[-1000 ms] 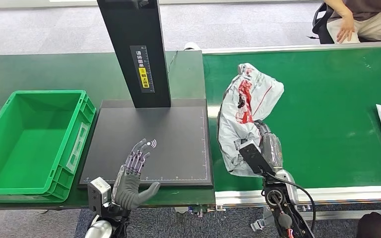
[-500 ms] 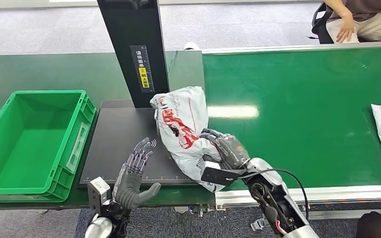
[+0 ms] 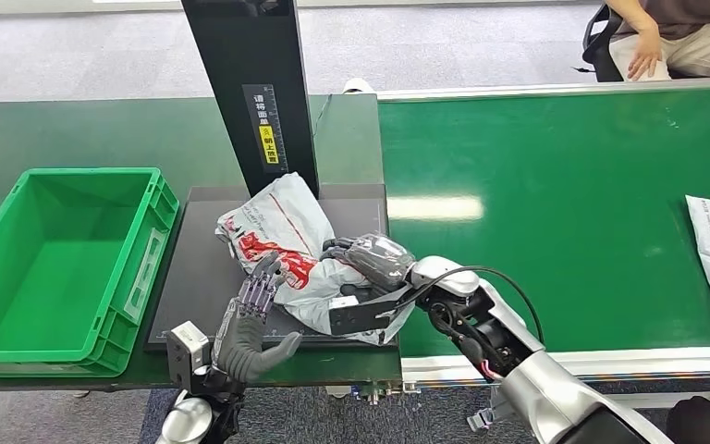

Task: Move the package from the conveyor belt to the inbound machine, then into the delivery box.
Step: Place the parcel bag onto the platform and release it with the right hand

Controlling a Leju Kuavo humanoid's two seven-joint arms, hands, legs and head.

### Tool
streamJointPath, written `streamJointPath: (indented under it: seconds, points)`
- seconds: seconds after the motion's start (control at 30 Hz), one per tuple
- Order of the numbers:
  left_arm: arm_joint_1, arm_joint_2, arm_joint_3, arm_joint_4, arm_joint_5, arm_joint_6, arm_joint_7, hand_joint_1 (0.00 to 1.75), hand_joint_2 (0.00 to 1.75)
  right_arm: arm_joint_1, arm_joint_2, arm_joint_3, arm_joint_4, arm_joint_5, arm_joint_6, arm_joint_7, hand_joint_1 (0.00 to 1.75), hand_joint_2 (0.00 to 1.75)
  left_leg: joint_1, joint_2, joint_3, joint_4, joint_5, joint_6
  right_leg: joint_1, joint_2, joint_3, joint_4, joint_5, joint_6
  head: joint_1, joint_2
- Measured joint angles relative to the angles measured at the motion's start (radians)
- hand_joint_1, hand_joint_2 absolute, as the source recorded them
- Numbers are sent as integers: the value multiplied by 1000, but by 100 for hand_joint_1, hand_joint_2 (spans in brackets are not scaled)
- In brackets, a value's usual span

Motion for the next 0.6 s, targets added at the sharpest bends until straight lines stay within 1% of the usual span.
streamJointPath:
  seconds: [0.07,0.13,0.3,0.37,0.4,0.43,0.47,0.53,0.57,0.6]
  points:
    - [0,-1,-1,0,2,5,3,0,175,-14,21,38,37,30,-82,13,175,175,0,0,0,0,0,0,0,0,0,0,0,0,0,0]
    - [0,-2,-4,0,2,7,7,0,175,-24,43,68,69,38,-136,8,175,175,0,0,0,0,0,0,0,0,0,0,0,0,0,0]
    - [-2,-3,-14,0,0,13,15,0,175,-26,93,116,156,31,-151,0,175,175,0,0,0,0,0,0,0,0,-1,0,0,0,0,0]
    - [-2,-3,-16,-1,0,13,17,0,175,-23,110,129,184,34,-160,13,143,175,0,0,0,0,0,0,0,0,-1,0,0,0,0,0]
    - [-2,-4,-18,-1,-1,13,18,0,175,-21,118,134,195,35,-169,22,123,175,0,0,0,0,0,0,0,0,-1,0,0,0,0,0]
    - [-1,-4,-18,-1,-1,14,18,0,175,-19,125,138,205,36,-183,32,96,175,0,0,0,0,0,0,0,0,-1,0,0,0,0,0]
    - [0,-5,-18,-1,-2,14,18,0,175,-18,129,140,213,35,-201,42,75,175,0,0,0,0,0,0,0,0,-1,0,0,0,0,0]
    - [2,-5,-19,-2,-3,15,19,0,175,-17,134,142,225,32,-235,54,40,175,0,0,0,0,0,0,0,0,0,0,0,0,0,0]
    - [3,-5,-19,-3,-4,15,19,0,175,-17,135,141,229,30,-247,56,28,175,0,0,0,0,0,0,0,0,0,0,0,0,0,0]
    - [5,-5,-20,-5,-5,16,19,0,175,-16,135,140,232,28,-258,56,24,175,0,0,0,0,0,0,0,0,0,0,0,0,0,0]
